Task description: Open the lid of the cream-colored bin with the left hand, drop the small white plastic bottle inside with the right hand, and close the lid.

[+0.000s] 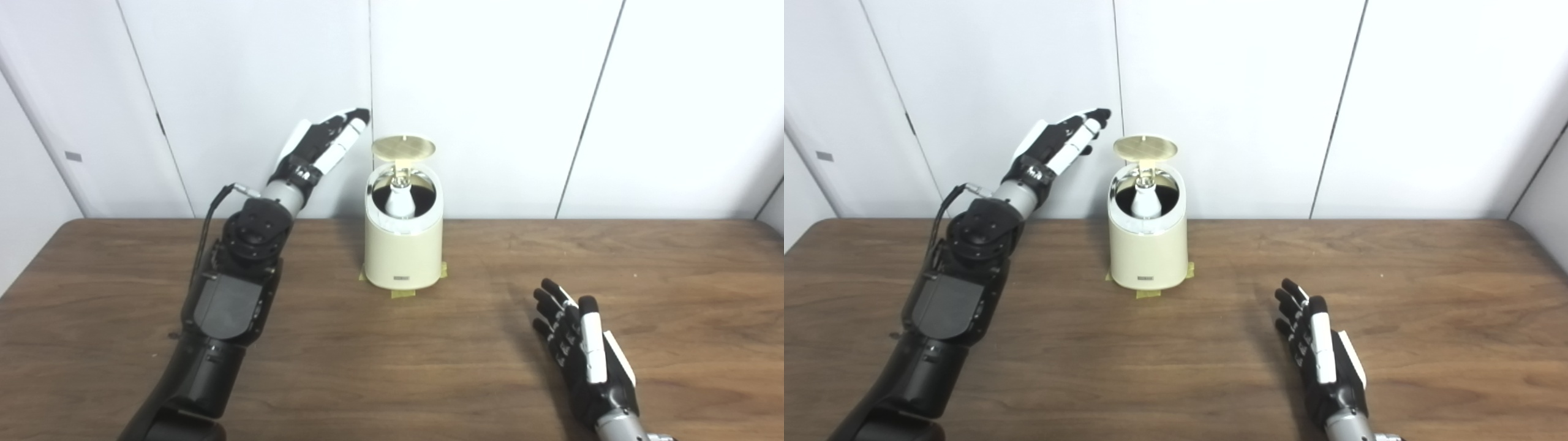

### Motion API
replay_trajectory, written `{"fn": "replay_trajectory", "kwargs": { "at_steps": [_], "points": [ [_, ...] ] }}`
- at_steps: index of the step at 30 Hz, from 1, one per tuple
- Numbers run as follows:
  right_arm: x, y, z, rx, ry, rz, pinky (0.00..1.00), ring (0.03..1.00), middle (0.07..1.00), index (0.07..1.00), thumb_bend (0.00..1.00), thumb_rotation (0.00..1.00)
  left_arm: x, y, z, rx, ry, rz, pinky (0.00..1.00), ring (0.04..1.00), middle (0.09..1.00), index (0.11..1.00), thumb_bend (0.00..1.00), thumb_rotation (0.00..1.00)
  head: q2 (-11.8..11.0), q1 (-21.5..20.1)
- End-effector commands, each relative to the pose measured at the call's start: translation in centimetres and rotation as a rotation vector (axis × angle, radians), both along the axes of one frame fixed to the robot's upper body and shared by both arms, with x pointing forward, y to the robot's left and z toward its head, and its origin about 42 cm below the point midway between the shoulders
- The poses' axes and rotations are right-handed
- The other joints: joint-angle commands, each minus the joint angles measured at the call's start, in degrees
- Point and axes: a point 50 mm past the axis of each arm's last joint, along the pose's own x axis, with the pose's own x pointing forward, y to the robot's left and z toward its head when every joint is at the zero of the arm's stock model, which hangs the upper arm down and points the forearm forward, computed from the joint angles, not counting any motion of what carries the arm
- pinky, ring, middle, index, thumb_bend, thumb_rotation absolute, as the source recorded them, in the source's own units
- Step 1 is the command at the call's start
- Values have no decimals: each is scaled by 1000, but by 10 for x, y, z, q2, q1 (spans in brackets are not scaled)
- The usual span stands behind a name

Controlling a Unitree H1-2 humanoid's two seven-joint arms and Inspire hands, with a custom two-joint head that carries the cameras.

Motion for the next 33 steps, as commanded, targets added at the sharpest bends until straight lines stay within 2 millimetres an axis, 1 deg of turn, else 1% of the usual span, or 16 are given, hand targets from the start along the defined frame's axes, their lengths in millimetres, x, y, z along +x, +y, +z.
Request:
{"fn": "replay_trajectory", "kwargs": {
  "at_steps": [1,5,7,9,11,15,17,19,21,23,28,32,33],
  "points": [
    [9,1,13,-41,-73,24,931,957,927,928,621,1000,7,-3,40,25,-109,-14,871,903,878,879,495,840,1,0],
    [10,2,12,-93,-71,45,903,956,927,931,598,1000,11,-9,45,47,-95,-19,876,910,887,874,506,838,1,0],
    [12,2,11,-122,-62,58,880,950,921,931,581,1000,13,-12,47,66,-102,-22,869,909,888,871,494,845,1,0],
    [12,1,11,-156,-48,63,850,938,912,930,582,1000,15,-14,49,87,-108,-25,847,902,885,866,485,878,1,1],
    [12,1,11,-153,-39,60,834,929,906,926,574,1000,15,-15,51,98,-110,-31,838,898,885,866,490,894,2,0],
    [13,-1,11,-159,-34,49,808,918,896,923,544,1000,14,-19,56,169,-124,-50,846,903,885,867,502,931,3,2],
    [14,-2,11,-165,-30,45,807,913,892,923,533,1000,12,-21,58,225,-120,-52,865,908,880,858,513,958,4,3],
    [15,-3,11,-175,-27,37,797,901,884,921,520,1000,11,-24,60,280,-118,-54,905,914,874,853,538,977,4,3],
    [16,-5,10,-147,-18,24,800,897,882,920,518,979,7,-27,62,339,-132,-65,915,915,870,853,553,989,4,4],
    [16,-7,10,-116,-10,16,820,902,883,923,520,954,3,-29,64,379,-153,-81,897,910,874,844,553,973,4,4],
    [17,-9,9,-90,-3,1,846,902,883,927,534,940,-4,-33,69,532,-217,-89,792,855,869,852,524,931,7,2],
    [18,-10,7,-89,1,-5,850,899,868,917,557,917,-7,-35,73,712,-276,-96,794,848,863,856,548,921,9,2],
    [18,-10,7,-93,1,-6,845,893,864,914,557,920,-8,-36,73,762,-294,-92,783,840,848,844,557,919,10,1]
  ]
}}
